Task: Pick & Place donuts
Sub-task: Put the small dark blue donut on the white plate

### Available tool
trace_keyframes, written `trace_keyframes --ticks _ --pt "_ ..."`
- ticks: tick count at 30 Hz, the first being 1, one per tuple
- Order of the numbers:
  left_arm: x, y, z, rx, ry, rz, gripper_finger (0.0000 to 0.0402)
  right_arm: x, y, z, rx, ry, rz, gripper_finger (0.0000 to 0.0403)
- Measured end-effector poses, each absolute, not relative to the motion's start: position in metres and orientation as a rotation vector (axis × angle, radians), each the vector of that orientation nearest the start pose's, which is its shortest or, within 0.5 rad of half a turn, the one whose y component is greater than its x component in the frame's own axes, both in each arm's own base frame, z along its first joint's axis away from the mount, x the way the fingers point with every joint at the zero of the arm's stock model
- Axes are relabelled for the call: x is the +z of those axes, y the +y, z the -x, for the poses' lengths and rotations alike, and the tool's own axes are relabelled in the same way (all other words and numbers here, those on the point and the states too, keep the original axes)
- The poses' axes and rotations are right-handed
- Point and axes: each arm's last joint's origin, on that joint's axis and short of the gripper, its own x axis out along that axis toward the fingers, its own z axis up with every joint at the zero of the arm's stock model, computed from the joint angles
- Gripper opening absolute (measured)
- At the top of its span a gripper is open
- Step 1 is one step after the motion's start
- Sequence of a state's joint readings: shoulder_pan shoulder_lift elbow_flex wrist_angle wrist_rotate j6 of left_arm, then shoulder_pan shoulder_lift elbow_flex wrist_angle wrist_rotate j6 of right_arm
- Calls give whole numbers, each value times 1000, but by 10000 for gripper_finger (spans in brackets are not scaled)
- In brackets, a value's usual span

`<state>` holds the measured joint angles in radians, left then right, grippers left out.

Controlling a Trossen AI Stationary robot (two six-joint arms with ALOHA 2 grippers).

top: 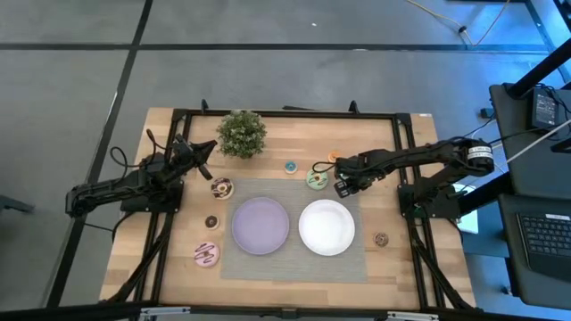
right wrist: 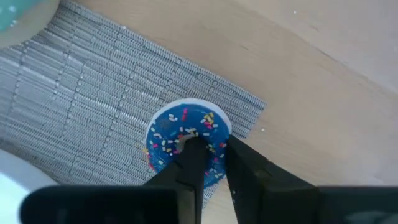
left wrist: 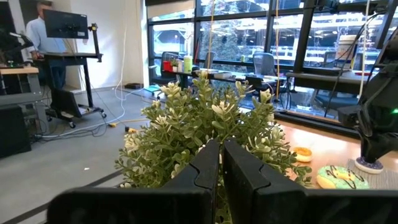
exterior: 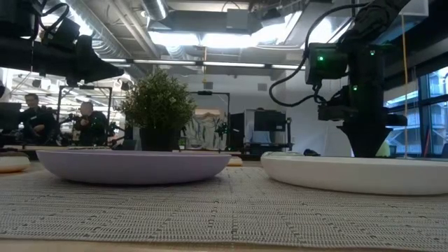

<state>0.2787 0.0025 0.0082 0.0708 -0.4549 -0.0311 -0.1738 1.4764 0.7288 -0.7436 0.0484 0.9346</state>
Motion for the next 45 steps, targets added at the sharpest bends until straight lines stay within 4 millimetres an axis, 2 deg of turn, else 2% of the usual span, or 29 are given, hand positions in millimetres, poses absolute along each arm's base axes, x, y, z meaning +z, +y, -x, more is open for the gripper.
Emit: trace_keyframes --ticks 6,12,18,24,35,45 --pt "173 38 -87 732 -89 37 17 155 -40 -218 -844 1267 -849 37" --pt "173 38 -87 733 -89 37 17 164 -34 -219 -709 1250 -917 36" --pt "173 38 -87 733 -89 36 17 188 -19 -239 -501 1168 -905 32" --pt "173 38 -87 733 -89 36 17 207 0 -256 -483 1087 -851 31" --pt "173 38 -87 735 -82 19 17 195 28 -264 -475 1130 -872 32" --pt "173 38 -87 738 -81 19 17 176 39 -281 -459 1106 -867 32"
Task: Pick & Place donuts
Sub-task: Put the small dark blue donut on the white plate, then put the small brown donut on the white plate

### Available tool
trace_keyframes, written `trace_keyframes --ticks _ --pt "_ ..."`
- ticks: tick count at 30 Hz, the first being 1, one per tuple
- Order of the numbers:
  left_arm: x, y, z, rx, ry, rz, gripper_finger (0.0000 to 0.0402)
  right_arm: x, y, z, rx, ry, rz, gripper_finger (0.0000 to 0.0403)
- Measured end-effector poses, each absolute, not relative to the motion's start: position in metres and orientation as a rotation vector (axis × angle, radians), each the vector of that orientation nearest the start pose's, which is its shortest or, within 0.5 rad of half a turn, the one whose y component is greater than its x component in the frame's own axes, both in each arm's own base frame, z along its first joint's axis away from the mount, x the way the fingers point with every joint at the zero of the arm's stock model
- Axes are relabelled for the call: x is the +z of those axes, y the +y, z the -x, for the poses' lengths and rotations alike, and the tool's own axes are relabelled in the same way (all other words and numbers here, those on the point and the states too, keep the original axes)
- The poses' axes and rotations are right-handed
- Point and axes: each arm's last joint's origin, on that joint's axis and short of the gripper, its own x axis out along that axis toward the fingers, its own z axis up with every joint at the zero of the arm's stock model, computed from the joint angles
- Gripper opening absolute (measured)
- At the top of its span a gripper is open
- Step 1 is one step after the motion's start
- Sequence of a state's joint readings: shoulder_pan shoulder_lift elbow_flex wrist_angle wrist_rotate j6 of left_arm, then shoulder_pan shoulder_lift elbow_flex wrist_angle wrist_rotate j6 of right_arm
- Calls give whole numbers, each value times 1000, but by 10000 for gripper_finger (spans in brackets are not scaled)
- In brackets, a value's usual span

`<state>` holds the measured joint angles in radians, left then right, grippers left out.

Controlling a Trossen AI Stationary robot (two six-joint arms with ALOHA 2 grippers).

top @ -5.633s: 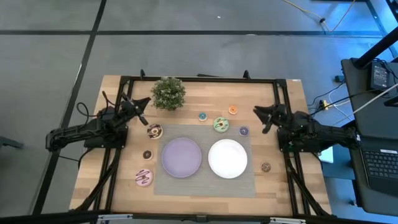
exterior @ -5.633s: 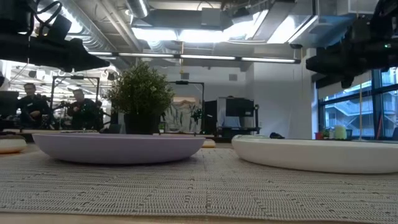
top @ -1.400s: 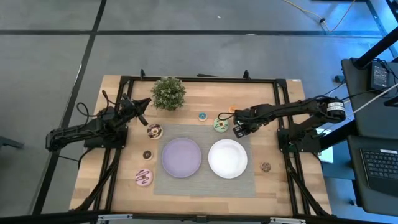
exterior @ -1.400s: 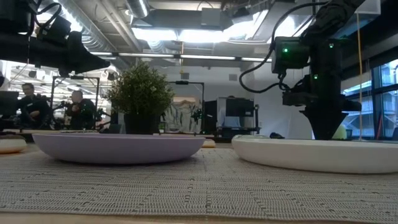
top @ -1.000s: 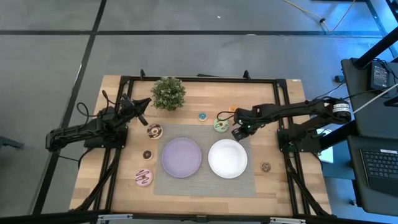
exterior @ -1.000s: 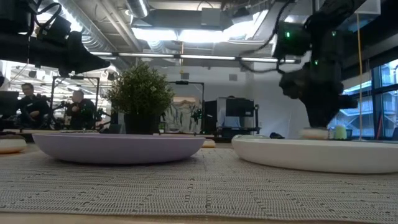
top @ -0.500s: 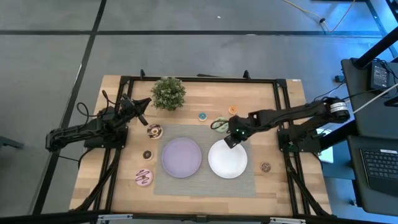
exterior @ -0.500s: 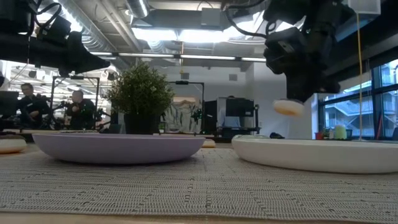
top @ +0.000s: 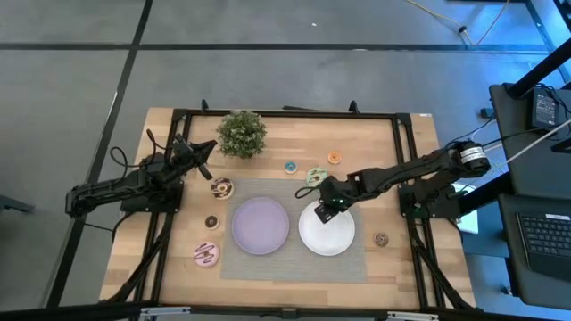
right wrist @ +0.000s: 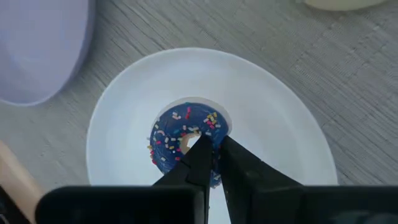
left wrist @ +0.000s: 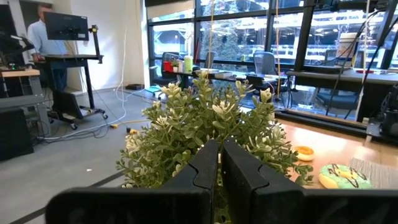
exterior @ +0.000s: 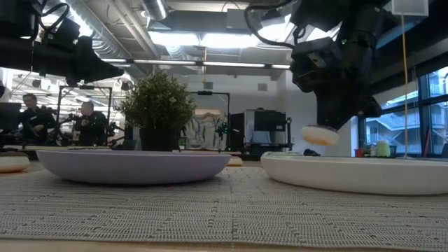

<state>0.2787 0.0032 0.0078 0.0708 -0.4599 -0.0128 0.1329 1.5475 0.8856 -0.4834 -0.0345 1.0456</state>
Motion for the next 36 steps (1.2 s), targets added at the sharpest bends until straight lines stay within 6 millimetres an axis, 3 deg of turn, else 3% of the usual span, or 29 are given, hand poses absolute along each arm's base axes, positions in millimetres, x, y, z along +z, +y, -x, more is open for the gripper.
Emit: trace_keyframes --ticks 9,14,23,30,36 --pt "173 38 -87 731 -82 20 17 147 39 -288 -491 1203 -806 32" --pt "173 38 -87 730 -82 20 17 144 40 -290 -474 1206 -809 34" --pt "173 38 -87 731 -82 20 17 144 40 -290 -478 1209 -825 91" --pt "173 38 -87 731 -82 20 17 169 38 -283 -443 1146 -855 116" --pt "173 38 -87 731 -82 20 17 196 35 -258 -495 1169 -880 117"
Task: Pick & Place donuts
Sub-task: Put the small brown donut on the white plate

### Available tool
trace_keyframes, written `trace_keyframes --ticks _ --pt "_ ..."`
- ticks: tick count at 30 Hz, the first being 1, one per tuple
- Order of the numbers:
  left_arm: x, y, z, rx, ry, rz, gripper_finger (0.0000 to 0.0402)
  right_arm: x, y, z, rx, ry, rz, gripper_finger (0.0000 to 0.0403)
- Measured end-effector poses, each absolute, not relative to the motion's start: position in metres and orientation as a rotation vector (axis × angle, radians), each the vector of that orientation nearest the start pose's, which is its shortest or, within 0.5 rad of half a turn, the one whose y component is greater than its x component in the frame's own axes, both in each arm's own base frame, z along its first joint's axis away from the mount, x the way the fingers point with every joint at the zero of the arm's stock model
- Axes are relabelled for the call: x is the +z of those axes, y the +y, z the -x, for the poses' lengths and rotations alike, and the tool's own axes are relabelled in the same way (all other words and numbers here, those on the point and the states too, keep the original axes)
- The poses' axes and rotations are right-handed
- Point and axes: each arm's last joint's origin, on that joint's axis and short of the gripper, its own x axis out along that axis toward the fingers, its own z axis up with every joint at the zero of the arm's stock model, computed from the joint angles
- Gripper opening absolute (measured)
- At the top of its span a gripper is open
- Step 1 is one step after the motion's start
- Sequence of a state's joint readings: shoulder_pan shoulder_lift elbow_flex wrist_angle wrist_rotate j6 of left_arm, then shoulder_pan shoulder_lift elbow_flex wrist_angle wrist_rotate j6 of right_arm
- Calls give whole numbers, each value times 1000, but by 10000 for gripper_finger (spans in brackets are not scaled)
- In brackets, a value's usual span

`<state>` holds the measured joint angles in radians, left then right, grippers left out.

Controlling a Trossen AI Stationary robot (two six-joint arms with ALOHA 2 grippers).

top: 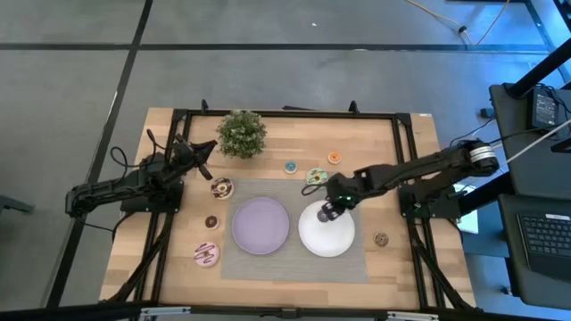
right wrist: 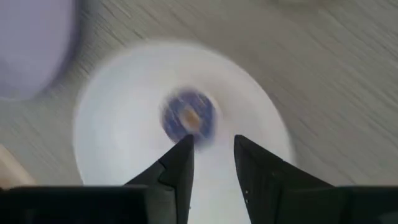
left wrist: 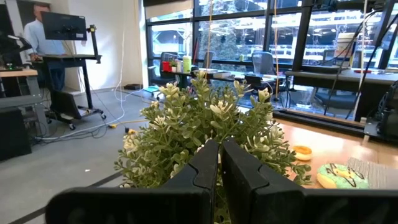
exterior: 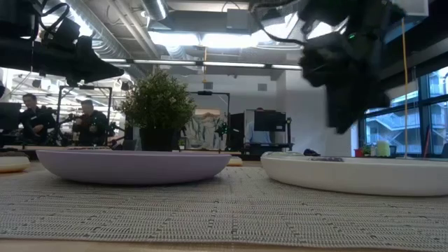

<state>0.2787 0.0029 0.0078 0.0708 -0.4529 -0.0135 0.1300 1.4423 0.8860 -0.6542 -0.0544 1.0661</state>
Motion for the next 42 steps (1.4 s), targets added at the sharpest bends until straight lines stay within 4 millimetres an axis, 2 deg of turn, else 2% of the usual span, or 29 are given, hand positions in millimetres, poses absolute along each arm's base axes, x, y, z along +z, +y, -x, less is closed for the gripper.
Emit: trace_keyframes --ticks 7,13,22,29,37,42 --pt "173 38 -87 731 -83 20 17 209 59 -222 -384 1436 -856 117" --pt "173 38 -87 726 -99 53 17 206 82 -199 -524 1585 -856 117" --pt "174 38 -87 723 -134 116 18 188 112 -172 -706 1629 -901 117" --pt "174 38 -87 722 -137 124 17 172 120 -151 -869 1624 -914 117" --pt "174 38 -87 721 -146 146 16 155 118 -143 -882 1601 -891 117" --pt "174 38 -87 720 -155 170 15 148 119 -145 -825 1581 -935 117"
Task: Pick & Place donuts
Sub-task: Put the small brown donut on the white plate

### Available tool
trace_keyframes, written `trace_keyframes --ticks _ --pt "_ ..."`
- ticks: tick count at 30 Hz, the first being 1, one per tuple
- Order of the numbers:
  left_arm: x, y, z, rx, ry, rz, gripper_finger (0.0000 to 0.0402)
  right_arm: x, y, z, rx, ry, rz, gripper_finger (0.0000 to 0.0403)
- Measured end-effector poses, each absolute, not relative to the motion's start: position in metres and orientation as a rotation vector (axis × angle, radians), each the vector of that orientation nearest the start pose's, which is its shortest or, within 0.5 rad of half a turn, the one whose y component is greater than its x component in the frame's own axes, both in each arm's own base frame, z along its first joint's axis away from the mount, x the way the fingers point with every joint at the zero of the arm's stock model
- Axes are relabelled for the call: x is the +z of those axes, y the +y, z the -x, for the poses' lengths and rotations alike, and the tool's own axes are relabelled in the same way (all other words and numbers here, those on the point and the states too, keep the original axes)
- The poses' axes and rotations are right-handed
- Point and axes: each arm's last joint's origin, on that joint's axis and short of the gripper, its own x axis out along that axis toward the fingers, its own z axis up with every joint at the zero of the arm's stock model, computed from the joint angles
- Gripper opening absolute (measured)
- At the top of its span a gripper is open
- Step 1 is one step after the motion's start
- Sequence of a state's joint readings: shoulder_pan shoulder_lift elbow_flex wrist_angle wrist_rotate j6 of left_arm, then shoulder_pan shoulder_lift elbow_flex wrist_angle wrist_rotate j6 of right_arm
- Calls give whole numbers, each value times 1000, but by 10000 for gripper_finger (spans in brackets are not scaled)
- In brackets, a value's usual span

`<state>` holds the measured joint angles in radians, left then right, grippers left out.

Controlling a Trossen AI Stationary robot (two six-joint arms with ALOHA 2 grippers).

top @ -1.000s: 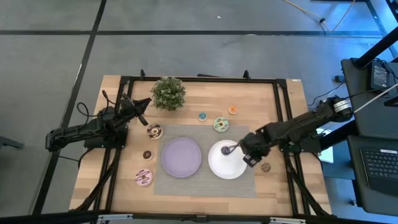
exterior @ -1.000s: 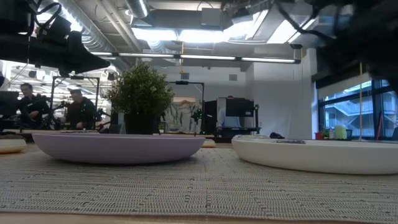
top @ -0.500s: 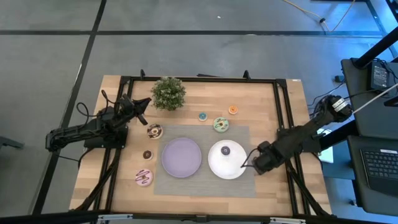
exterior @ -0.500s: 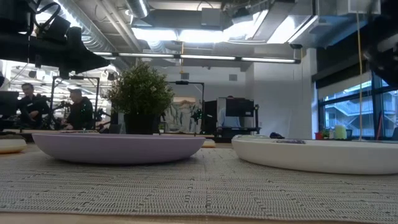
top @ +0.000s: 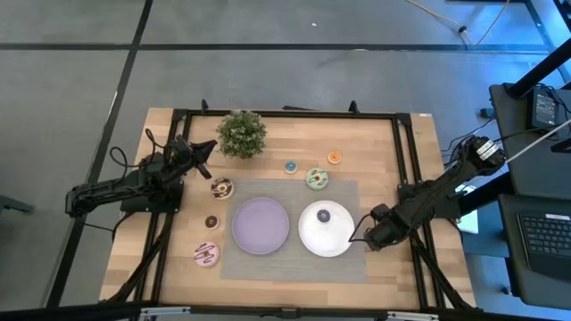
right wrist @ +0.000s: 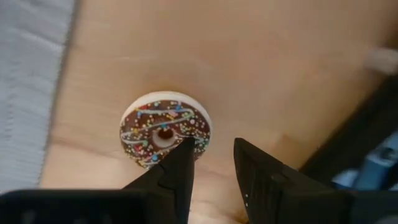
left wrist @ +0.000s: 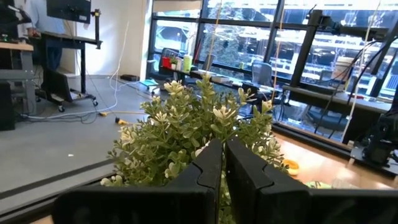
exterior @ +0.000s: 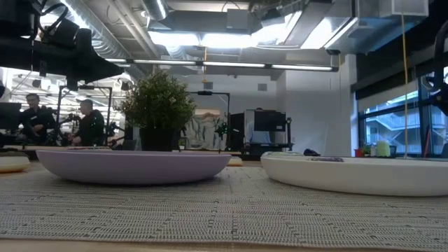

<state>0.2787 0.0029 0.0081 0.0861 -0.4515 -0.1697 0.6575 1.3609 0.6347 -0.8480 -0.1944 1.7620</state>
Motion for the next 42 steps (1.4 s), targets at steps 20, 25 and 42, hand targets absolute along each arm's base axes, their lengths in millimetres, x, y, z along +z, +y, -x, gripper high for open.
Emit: trace_keyframes --ticks 20,25,42 --pt "174 38 -87 723 -154 171 15 160 128 -158 -751 1510 -990 117" --pt "174 38 -87 723 -152 171 15 153 126 -156 -759 1505 -982 117" --pt "173 38 -87 724 -148 173 15 142 125 -153 -730 1522 -1008 70"
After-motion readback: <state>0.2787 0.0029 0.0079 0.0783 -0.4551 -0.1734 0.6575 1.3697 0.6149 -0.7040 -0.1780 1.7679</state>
